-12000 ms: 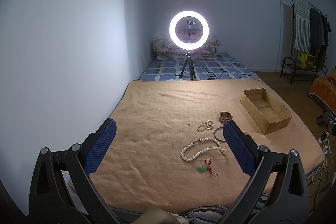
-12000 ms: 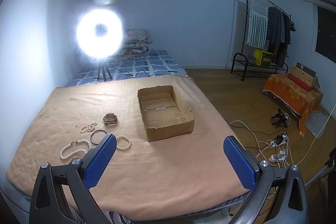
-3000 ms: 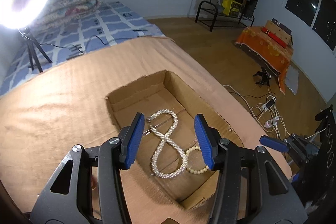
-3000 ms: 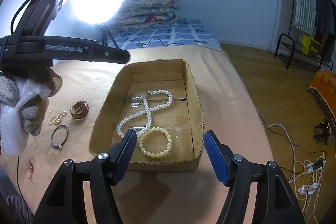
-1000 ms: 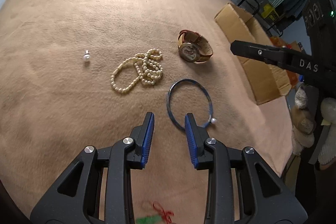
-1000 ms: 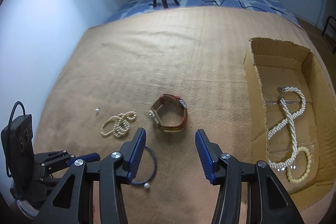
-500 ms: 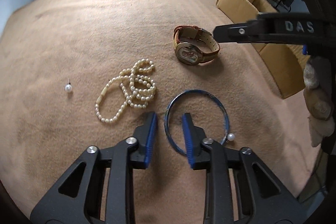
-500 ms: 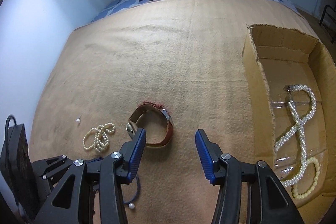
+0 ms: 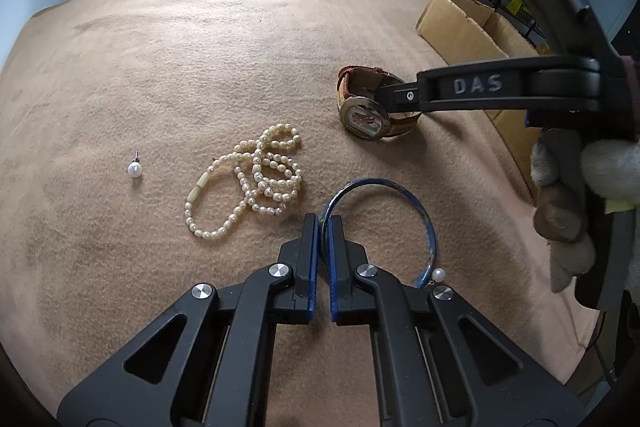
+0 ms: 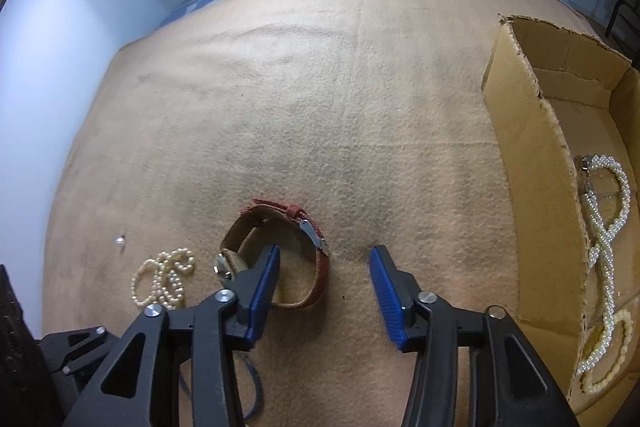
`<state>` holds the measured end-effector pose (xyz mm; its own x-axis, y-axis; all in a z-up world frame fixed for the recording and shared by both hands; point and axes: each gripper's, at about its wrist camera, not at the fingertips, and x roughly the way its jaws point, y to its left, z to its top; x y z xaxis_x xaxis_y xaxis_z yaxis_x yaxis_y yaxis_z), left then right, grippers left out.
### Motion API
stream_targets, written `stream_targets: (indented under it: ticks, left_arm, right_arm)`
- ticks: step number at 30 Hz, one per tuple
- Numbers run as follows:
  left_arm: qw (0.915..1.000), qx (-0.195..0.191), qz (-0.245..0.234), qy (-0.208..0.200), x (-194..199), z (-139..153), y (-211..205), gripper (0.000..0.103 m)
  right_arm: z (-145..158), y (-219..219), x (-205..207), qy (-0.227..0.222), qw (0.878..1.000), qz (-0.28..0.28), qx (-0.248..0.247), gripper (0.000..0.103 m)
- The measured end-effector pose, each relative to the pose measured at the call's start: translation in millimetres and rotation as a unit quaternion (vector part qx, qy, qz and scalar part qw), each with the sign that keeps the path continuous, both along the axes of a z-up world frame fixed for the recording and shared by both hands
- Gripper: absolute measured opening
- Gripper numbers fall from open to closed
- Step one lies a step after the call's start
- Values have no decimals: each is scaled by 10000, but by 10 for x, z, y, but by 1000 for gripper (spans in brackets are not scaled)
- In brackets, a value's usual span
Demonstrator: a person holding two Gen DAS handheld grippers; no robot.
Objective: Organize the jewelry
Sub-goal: 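Grasp the blue bangle with the left tool while the right tool grasps the brown watch, then carry the bangle and watch with both tools over the cardboard box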
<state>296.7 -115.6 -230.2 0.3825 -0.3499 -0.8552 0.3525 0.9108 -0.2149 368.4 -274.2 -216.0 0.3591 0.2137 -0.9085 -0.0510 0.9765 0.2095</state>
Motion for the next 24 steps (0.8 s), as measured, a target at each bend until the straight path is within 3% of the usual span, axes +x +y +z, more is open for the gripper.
stream_targets:
  ticks: [3, 7, 24]
  left_arm:
    - [10000, -53, 6, -32, -71, 42, 23, 2]
    - [9999, -75, 3, -108, -168, 111, 35, 2]
    - [9988, -144, 115, -449, -459, 534, 232, 1]
  right_arm:
    - [-1, 14, 10, -38, 9999, 22, -142, 23]
    - [19, -45, -17, -69, 10000, -13, 68, 6]
    - [434, -84, -400, -702, 9974, 31, -135, 4]
